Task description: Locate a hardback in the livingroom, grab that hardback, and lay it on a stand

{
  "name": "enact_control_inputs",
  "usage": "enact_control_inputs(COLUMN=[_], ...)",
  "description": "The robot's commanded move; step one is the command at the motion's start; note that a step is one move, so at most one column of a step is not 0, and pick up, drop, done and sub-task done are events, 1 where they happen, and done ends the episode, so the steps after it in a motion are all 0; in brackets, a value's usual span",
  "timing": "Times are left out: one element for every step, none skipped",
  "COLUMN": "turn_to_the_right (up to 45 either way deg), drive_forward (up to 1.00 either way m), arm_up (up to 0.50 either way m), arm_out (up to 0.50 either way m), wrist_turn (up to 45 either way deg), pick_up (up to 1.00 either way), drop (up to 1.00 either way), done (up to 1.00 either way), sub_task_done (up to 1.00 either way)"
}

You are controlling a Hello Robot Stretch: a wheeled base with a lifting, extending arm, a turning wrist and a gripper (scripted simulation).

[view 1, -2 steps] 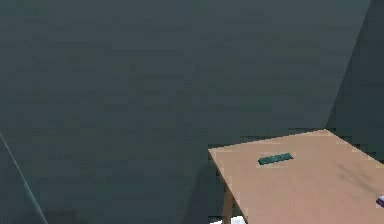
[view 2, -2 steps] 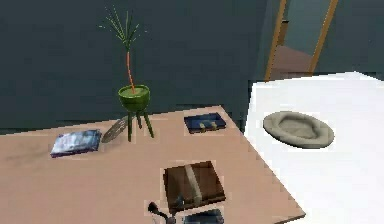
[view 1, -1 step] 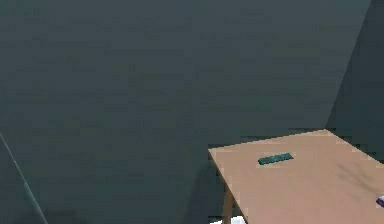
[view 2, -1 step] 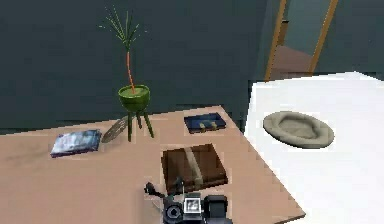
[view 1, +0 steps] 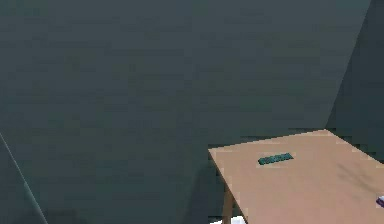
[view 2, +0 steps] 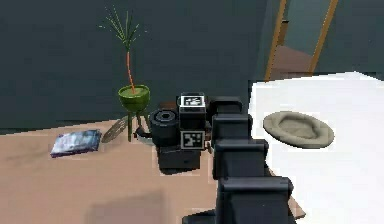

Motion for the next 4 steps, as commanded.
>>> enact_control_inputs(turn_to_the_right=[0.0,0.0,0.0,0.0], drive_forward=[0.00,0.00,0.00,0.00], arm_up=[0.00,0.00,0.00,0.00], arm_out=[0.00,0.00,0.00,-0.12], wrist_turn=[-45.0,-45.0,-24.0,0.0], pick_up=[0.00,0.00,0.00,0.00], drop=[0.00,0.00,0.00,0.00], done=[0.00,0.00,0.00,0.00], sub_task_done=[0.00,0.00,0.00,0.00])
